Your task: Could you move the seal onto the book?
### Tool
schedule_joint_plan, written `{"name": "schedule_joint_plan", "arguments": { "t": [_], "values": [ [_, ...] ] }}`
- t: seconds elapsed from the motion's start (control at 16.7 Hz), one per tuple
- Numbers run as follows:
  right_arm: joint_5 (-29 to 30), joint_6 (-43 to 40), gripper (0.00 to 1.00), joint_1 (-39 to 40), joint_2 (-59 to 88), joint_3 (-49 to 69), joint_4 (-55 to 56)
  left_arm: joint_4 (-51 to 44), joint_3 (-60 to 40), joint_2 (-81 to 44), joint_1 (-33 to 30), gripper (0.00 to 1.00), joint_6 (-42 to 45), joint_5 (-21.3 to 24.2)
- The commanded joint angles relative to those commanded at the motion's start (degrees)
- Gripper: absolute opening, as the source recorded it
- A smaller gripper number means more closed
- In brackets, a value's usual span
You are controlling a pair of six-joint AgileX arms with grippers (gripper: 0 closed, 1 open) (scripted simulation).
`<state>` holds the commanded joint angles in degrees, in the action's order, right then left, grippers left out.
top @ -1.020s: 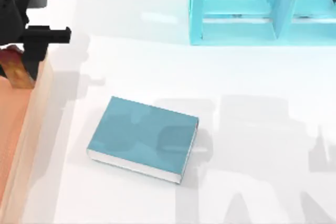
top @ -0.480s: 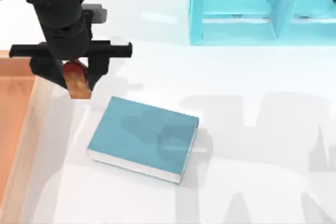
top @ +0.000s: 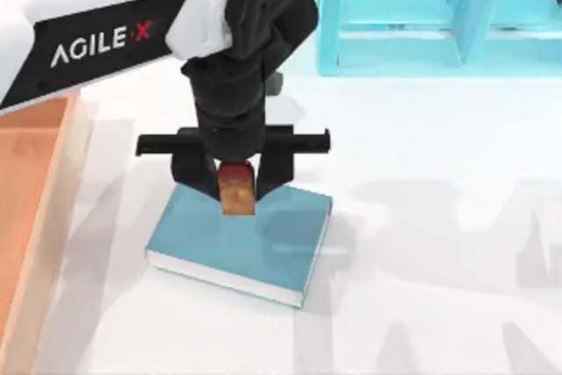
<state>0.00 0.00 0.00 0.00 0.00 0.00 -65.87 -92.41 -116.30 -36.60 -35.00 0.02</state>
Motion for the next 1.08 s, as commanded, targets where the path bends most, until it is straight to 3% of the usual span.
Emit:
{"name": "schedule_joint_plan", "arguments": {
  "t": [0.6, 1.08],
  "values": [
    [0.0, 0.0, 1.0, 0.0, 0.0, 0.0, 0.0, -1.06, -0.87, 0.19, -0.01, 0.0, -0.01, 0.0],
    [0.0, 0.0, 1.0, 0.0, 0.0, 0.0, 0.0, -1.06, -0.87, 0.19, -0.01, 0.6, -0.01, 0.0]
  ]
}}
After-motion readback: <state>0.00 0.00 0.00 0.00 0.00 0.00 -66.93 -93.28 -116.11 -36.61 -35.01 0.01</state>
